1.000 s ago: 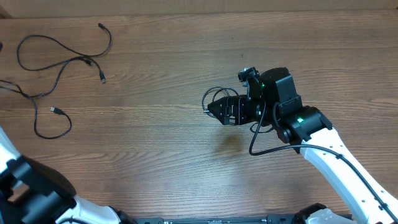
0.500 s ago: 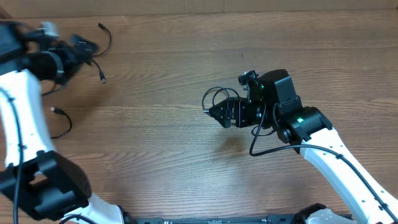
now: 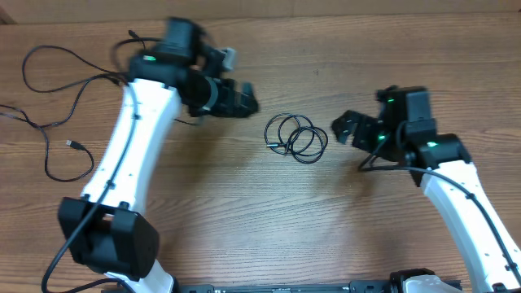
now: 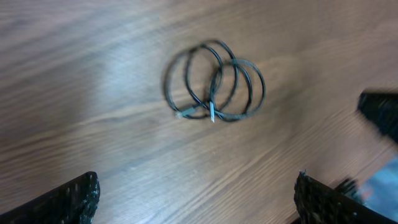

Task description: Untangle cables

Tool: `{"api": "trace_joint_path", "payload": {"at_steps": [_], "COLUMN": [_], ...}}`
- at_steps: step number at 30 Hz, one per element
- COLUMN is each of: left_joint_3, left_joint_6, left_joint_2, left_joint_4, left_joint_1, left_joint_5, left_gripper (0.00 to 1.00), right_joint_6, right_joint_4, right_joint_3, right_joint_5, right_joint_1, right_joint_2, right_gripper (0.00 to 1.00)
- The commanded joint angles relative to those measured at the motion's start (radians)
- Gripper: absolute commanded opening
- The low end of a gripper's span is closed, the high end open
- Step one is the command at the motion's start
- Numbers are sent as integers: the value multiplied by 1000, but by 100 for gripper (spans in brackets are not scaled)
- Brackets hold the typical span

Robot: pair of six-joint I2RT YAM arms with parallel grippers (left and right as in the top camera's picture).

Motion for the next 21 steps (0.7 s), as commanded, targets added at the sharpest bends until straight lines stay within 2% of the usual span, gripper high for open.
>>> {"api": "trace_joint_path", "payload": {"at_steps": [1,4,7,13,15,19,21], "left_joint_3": [2,2,2,2,2,2,2], "left_joint_6": [-137,-179,-183,-189,-243,-273,-273], "left_joint_2": [10,10,10,10,10,10,10], "left_joint_4": [1,1,2,-4,-11,-11,-20], "left_joint_1": [-104,-173,-219,-247,-241,-225,-219], "left_joint_5": [-228,-306,-315,-323,-323,-323,-323], "left_gripper": [100,100,100,100,100,100,100], "right_joint_6": [12,12,12,13,13,13,17], "right_joint_4": [-6,-8,2,66,93,132,137], "right_joint_3": [16,14,2,-62,-68,-68,-68], "right_joint_5": [17,-7,-10,-12,-79,-203,-207], "right_joint_1": [-56,-53,-38,-29,-29,-29,-29], "right_joint_2": [1,2,3,49,108,193,230], "right_gripper": [100,100,100,100,100,83,79]}}
